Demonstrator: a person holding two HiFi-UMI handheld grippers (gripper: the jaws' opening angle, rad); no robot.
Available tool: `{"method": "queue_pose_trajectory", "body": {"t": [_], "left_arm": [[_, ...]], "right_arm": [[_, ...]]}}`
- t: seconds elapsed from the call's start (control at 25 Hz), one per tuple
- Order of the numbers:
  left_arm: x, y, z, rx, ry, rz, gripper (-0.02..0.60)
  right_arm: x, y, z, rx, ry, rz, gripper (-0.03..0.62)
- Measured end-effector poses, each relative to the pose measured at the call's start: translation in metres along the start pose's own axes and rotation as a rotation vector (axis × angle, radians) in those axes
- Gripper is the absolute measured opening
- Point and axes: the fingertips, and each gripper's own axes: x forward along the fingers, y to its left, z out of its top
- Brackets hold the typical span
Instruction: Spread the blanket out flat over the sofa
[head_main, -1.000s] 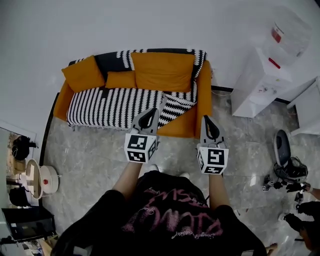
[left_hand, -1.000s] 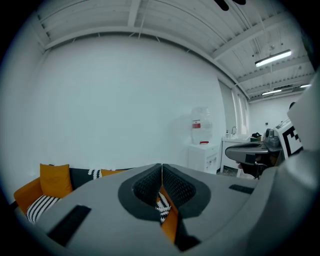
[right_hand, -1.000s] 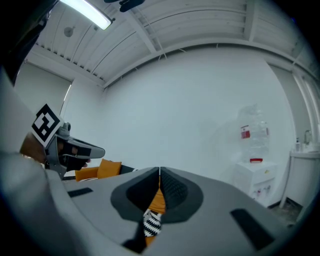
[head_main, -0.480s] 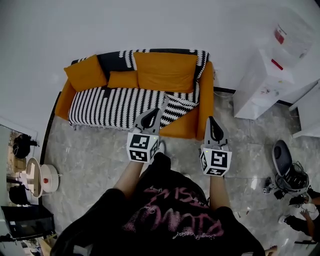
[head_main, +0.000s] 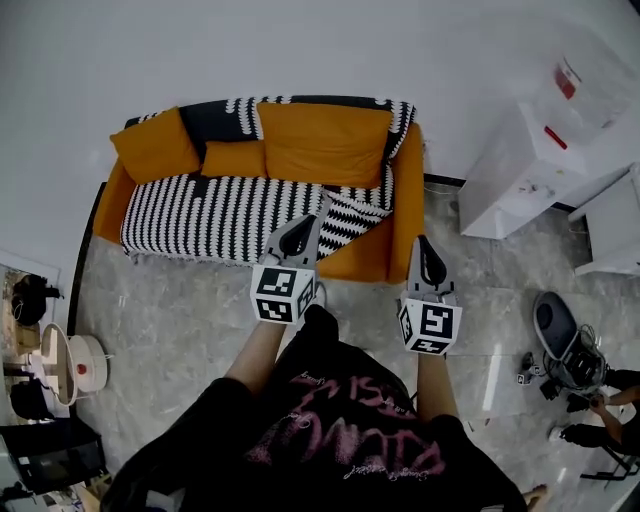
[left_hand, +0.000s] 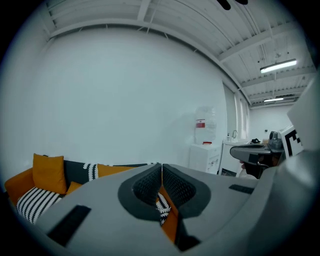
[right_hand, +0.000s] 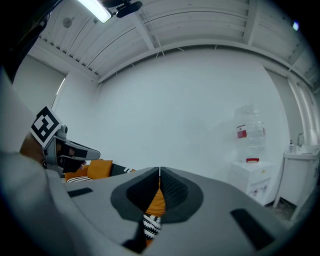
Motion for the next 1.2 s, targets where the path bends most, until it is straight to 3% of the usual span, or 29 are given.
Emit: {"method": "queue_pose_trajectory", "body": {"t": [0.76, 1.2], "left_arm": [[0.103, 0.118, -0.022, -0.058, 0.114, -0.053, 0.015], [0.140, 0.165, -0.039, -0.079, 0.176, -0.138, 0.015]], "right_arm": [[0.151, 0.034, -0.018, -0.014, 0.120, -0.014, 0.021], [0.205, 0.060, -0.024, -0.031, 0.178, -0.053, 0.021]]}}
